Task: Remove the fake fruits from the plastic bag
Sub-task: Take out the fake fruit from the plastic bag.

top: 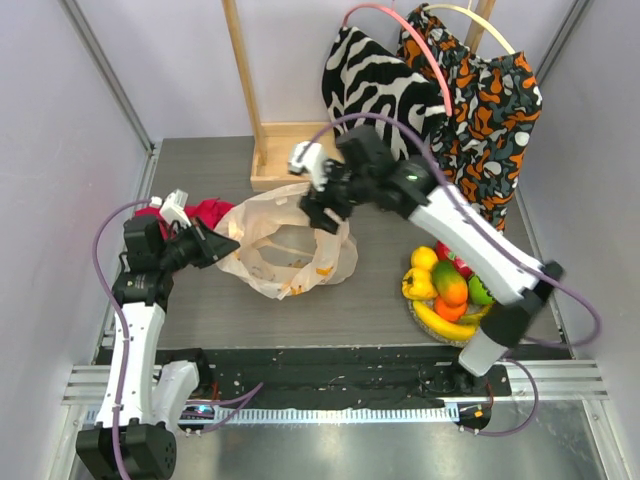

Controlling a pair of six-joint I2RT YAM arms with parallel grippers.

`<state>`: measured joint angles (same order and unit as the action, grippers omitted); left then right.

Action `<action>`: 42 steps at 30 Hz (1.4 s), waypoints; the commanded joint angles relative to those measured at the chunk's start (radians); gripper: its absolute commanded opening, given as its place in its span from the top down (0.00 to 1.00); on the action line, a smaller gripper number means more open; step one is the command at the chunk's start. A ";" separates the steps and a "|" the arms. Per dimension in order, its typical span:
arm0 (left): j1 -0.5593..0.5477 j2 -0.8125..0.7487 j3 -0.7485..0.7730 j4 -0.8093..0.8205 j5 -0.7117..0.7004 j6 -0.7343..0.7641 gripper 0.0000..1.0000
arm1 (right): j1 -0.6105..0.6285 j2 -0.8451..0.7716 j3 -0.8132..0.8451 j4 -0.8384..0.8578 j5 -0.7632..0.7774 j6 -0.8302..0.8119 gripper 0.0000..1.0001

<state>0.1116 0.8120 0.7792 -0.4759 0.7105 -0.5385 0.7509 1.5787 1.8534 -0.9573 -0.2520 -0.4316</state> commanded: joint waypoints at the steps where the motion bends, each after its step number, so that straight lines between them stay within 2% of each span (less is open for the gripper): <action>1: -0.003 -0.031 -0.003 0.016 0.038 -0.005 1.00 | 0.071 0.258 0.131 0.103 0.019 0.094 0.31; 3: -0.004 -0.042 -0.003 0.010 0.037 -0.002 1.00 | 0.082 0.392 0.190 0.114 0.016 0.122 0.37; 5: -0.003 -0.057 -0.001 0.000 0.033 0.008 1.00 | 0.084 0.485 0.205 0.118 0.028 0.132 0.39; 7: -0.003 -0.071 0.003 -0.016 0.029 0.015 1.00 | 0.082 0.507 0.198 0.103 0.081 0.152 0.40; 8: -0.003 -0.076 0.006 -0.021 0.027 0.028 1.00 | 0.080 0.495 0.137 0.103 0.091 0.149 0.41; 10: -0.003 -0.091 0.003 -0.030 0.015 0.037 1.00 | 0.077 0.385 0.043 0.100 0.114 0.139 0.41; 14: -0.003 -0.100 -0.027 -0.026 0.003 0.035 1.00 | 0.079 0.161 -0.306 0.052 0.189 0.129 0.38; 16: -0.003 -0.105 -0.034 -0.017 0.003 0.032 1.00 | 0.077 0.042 -0.408 0.037 0.209 0.126 0.37; 19: -0.003 -0.103 -0.047 0.000 0.004 0.020 1.00 | 0.079 -0.035 -0.531 0.044 0.218 0.126 0.36; 21: -0.004 -0.096 -0.067 0.022 0.012 0.006 1.00 | 0.080 -0.034 -0.530 0.072 0.221 0.129 0.34; 25: -0.006 -0.077 -0.077 0.046 0.044 -0.021 1.00 | 0.079 0.041 -0.421 0.159 0.221 0.125 0.33; 31: -0.016 -0.068 -0.054 0.048 0.064 -0.012 1.00 | 0.073 0.230 -0.287 0.193 0.281 0.154 0.30; 42: -0.016 -0.096 -0.060 0.022 0.052 -0.002 1.00 | 0.013 0.386 -0.279 0.190 0.425 0.171 0.19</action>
<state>0.0982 0.7322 0.7025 -0.4763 0.7433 -0.5434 0.7811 1.9518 1.5600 -0.7776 0.0963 -0.2699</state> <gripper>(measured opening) 0.012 0.795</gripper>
